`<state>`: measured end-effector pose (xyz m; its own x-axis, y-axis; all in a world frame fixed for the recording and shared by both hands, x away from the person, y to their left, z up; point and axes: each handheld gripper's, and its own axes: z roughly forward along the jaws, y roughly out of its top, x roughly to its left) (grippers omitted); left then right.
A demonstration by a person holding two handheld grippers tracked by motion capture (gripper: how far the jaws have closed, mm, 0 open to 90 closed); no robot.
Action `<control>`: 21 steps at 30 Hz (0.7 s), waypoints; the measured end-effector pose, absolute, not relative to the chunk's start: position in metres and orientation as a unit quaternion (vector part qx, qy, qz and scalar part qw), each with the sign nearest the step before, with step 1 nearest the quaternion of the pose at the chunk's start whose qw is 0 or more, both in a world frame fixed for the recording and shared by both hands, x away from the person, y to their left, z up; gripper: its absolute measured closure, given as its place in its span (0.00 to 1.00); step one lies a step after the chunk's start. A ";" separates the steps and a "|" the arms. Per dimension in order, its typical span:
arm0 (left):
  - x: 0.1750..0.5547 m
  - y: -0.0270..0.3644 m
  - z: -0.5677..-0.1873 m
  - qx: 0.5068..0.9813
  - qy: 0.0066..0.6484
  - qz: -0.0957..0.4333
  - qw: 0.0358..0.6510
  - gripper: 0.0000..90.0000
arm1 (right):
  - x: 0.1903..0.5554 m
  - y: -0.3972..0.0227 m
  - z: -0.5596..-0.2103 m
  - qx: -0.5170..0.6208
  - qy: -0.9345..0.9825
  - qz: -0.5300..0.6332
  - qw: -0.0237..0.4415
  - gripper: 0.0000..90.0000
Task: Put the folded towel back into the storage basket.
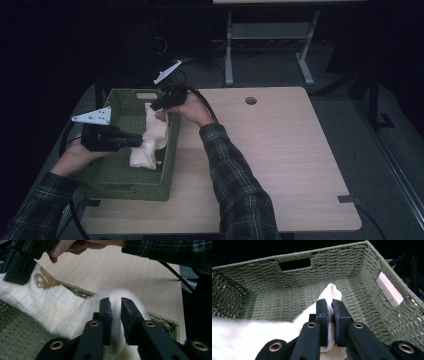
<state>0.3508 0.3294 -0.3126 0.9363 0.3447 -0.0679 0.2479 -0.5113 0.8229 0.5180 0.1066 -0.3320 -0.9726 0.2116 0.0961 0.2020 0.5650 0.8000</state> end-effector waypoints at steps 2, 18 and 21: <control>0.351 0.331 -0.312 0.867 0.172 0.057 0.465 0.78 | 0.518 0.107 -0.333 0.119 0.884 0.452 0.004 0.94; 0.354 0.331 -0.314 0.862 0.182 0.057 0.470 0.64 | 0.523 0.109 -0.340 0.127 0.886 0.447 0.016 0.92; 0.354 0.331 -0.313 0.862 0.182 0.057 0.470 0.64 | 0.525 0.109 -0.341 0.135 0.883 0.448 0.022 0.82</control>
<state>0.3538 0.3306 -0.3135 0.9272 0.3675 -0.0730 0.2601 -0.4911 0.8313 0.5247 0.1092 -0.3412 -0.9625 0.2583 0.0831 0.2195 0.5614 0.7979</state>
